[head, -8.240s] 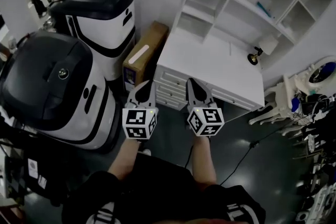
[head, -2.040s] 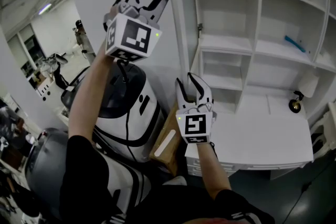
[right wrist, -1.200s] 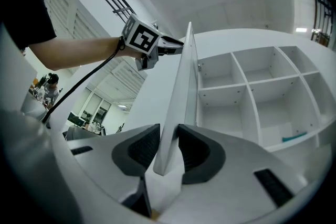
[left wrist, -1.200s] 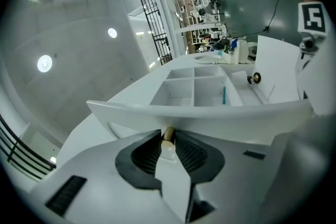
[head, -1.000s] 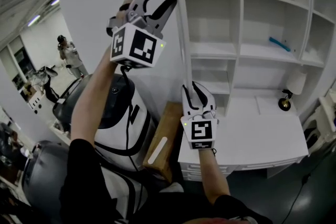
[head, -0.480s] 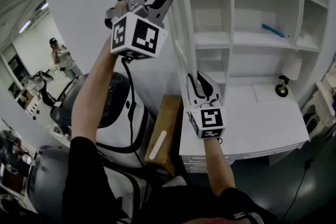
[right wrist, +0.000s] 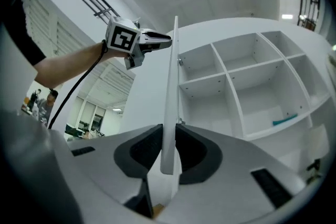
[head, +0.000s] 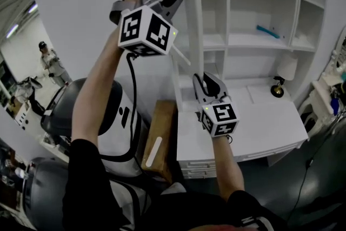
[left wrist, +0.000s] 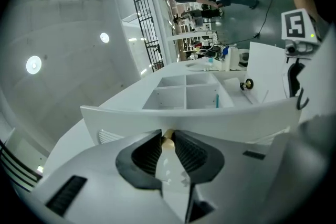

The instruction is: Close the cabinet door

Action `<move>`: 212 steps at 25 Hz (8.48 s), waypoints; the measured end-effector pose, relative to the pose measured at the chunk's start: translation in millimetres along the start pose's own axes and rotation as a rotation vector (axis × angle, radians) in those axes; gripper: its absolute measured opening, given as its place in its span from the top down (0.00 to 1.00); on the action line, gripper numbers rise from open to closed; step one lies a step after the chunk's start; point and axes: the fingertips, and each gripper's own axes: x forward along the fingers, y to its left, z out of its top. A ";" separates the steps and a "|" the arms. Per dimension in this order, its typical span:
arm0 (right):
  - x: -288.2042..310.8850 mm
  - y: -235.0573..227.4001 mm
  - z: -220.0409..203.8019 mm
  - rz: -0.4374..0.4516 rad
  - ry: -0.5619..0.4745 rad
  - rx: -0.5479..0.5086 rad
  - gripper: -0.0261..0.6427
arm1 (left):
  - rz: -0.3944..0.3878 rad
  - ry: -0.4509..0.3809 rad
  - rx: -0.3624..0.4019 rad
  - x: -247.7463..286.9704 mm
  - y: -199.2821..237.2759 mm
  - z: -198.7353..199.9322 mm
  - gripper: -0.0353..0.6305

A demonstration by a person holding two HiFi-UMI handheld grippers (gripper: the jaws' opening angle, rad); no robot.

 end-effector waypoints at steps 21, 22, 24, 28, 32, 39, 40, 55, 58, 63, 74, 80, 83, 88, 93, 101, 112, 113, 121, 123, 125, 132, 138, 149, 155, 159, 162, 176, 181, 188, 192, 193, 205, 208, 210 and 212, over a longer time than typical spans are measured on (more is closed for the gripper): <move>2.2 -34.5 -1.7 -0.007 0.030 0.017 0.83 | -0.152 -0.070 -0.043 28.6 -6.0 14.1 0.82; 1.9 -37.5 -2.2 -0.010 0.035 0.016 0.83 | -0.158 -0.065 -0.038 31.2 -7.1 15.2 0.82; 1.1 -44.3 -4.0 -0.018 0.036 0.021 0.83 | -0.170 -0.055 -0.029 36.5 -10.7 17.3 0.82; 3.0 -62.4 -5.8 -0.021 0.022 0.039 0.82 | -0.176 -0.049 -0.028 51.4 -15.3 23.8 0.82; 4.7 -74.8 -8.0 -0.008 0.016 0.050 0.82 | -0.167 -0.024 -0.016 62.6 -18.7 26.9 0.82; 9.6 -98.8 -12.3 0.014 0.001 0.098 0.81 | -0.180 0.009 0.000 83.9 -26.9 31.4 0.82; 10.4 -102.6 -13.3 0.013 0.003 0.098 0.81 | -0.176 0.011 0.000 87.4 -28.4 32.1 0.82; 22.4 -131.2 -21.4 0.039 0.014 0.115 0.80 | -0.139 0.041 -0.012 117.0 -37.7 34.9 0.82; 24.3 -141.8 -22.4 0.040 0.020 0.101 0.80 | -0.127 0.035 -0.034 126.8 -39.6 37.3 0.82; 32.2 -156.0 -28.2 0.058 0.004 0.122 0.79 | -0.121 0.037 -0.033 143.4 -46.5 35.4 0.82; 47.5 -193.9 -37.9 0.138 -0.044 0.133 0.78 | -0.091 0.064 -0.042 183.7 -57.9 32.5 0.82; 57.6 -207.8 -43.1 0.168 -0.065 0.131 0.78 | -0.089 0.073 -0.057 200.4 -62.3 28.6 0.82; 59.7 -210.4 -46.3 0.184 -0.067 0.125 0.78 | -0.092 0.074 -0.086 203.3 -64.2 27.4 0.82; 64.4 -213.2 -46.4 0.213 -0.069 0.105 0.78 | -0.064 0.090 -0.081 206.8 -63.5 25.7 0.82; 69.7 -217.4 -49.2 0.238 -0.066 0.105 0.78 | -0.074 0.114 -0.094 214.1 -65.1 22.6 0.82; 79.7 -234.3 -58.5 0.205 -0.014 0.071 0.77 | -0.093 0.164 -0.169 235.8 -70.3 14.7 0.82; 88.6 -241.8 -60.1 0.140 0.025 -0.080 0.75 | -0.091 0.147 -0.173 247.7 -72.4 7.6 0.82; 87.4 -243.4 -59.8 0.119 0.025 -0.111 0.76 | -0.091 0.145 -0.164 249.1 -73.4 7.1 0.82; 86.4 -248.5 -59.4 0.080 0.022 -0.220 0.93 | -0.090 0.125 -0.172 263.2 -77.5 -1.5 0.82; 88.3 -247.6 -60.2 0.089 0.022 -0.232 0.93 | -0.104 0.109 -0.210 267.6 -78.1 -4.1 0.82; 91.9 -249.1 -61.9 0.094 0.026 -0.237 0.93 | -0.109 0.097 -0.243 271.1 -77.3 -6.4 0.82; 101.9 -256.2 -72.7 0.090 0.042 -0.217 0.93 | -0.096 0.061 -0.292 279.5 -78.7 -10.9 0.82; 108.4 -257.7 -81.2 0.090 0.053 -0.211 0.93 | -0.082 0.041 -0.306 280.2 -78.7 -12.8 0.82; 114.5 -263.2 -85.1 0.101 0.022 -0.178 0.93 | -0.056 0.007 -0.360 284.2 -78.5 -18.5 0.82; 117.4 -262.6 -83.3 0.116 0.026 -0.195 0.93 | 0.039 0.002 -0.325 283.0 -75.5 -19.2 0.82; 116.4 -261.6 -82.5 0.112 0.030 -0.198 0.93 | 0.095 -0.004 -0.296 279.0 -74.7 -19.1 0.82; 117.0 -260.1 -80.9 0.111 0.028 -0.198 0.93 | 0.124 -0.016 -0.310 272.9 -72.3 -19.0 0.82; 117.2 -260.4 -81.1 0.064 0.037 -0.138 0.93 | 0.105 -0.006 -0.430 198.0 -144.6 -21.1 0.83; 114.3 -260.8 -82.4 0.047 0.055 -0.128 0.93 | 0.076 0.034 -0.561 168.4 -191.3 -32.8 0.86; 110.7 -250.9 -85.3 0.051 0.045 -0.085 0.93 | 0.010 0.100 -0.743 151.1 -250.2 -49.5 0.93; 96.7 -244.5 -88.0 0.050 0.041 -0.062 0.93 | -0.007 0.087 -0.908 138.7 -277.4 -39.9 0.93; 93.0 -243.5 -89.3 0.048 0.040 -0.056 0.93 | -0.004 0.094 -0.952 135.2 -284.0 -40.3 0.93; 48.6 -237.4 -110.9 0.044 0.087 0.004 0.93 | 0.081 0.235 -1.386 86.8 -366.1 -37.5 0.93; 37.7 -229.2 -124.8 0.061 0.124 0.008 0.93 | 0.108 0.293 -1.442 77.6 -389.0 -37.8 0.93; 33.2 -218.1 -135.7 0.085 0.146 0.015 0.93 | 0.126 0.330 -1.467 71.5 -402.2 -39.5 0.93; 28.3 -209.5 -147.8 0.106 0.171 0.034 0.93 | 0.131 0.375 -1.486 66.6 -416.4 -40.1 0.93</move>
